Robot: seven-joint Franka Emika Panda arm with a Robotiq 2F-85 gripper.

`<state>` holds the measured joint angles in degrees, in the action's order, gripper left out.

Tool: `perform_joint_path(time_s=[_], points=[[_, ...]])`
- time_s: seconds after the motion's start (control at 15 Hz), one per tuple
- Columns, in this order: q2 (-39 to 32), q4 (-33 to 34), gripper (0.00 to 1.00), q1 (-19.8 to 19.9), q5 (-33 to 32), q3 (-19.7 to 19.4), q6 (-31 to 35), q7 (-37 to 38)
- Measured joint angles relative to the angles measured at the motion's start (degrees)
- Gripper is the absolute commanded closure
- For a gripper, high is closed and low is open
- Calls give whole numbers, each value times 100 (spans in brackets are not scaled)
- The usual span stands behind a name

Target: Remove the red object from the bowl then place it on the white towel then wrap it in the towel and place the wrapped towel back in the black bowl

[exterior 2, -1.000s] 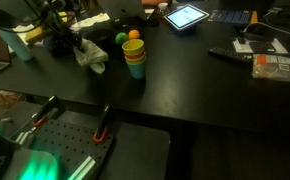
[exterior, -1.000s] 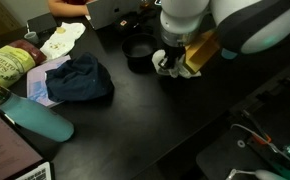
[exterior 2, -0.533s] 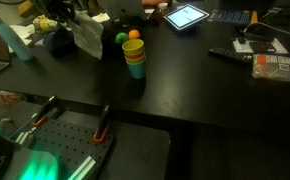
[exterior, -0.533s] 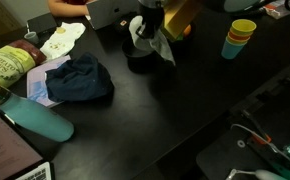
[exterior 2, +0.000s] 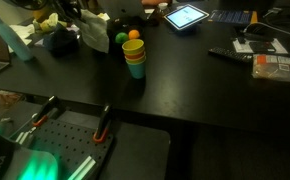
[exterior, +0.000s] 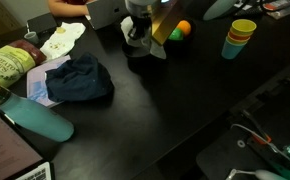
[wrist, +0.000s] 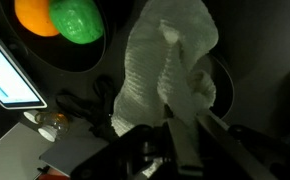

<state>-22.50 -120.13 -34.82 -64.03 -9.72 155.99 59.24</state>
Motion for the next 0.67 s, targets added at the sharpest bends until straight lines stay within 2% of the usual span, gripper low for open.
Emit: perform_joint_path(time_s=[0.13, 0.2, 0.27, 0.4, 0.47, 0.53, 0.6, 0.67], points=[[-328, 277, 97, 2, -21, -5, 71, 152], [-470, 420, 93, 3, -21, -5, 83, 193], [-601, 558, 61, 4, -10, -4, 83, 204], [-808, 763, 79, 16, 1, -4, 86, 205], [-886, 836, 71, 25, 0, -4, 92, 205], [-951, 889, 74, 37, 0, -5, 103, 205], [-1002, 928, 89, 54, 0, -5, 120, 206], [-1040, 957, 91, 74, 0, -7, 139, 206]])
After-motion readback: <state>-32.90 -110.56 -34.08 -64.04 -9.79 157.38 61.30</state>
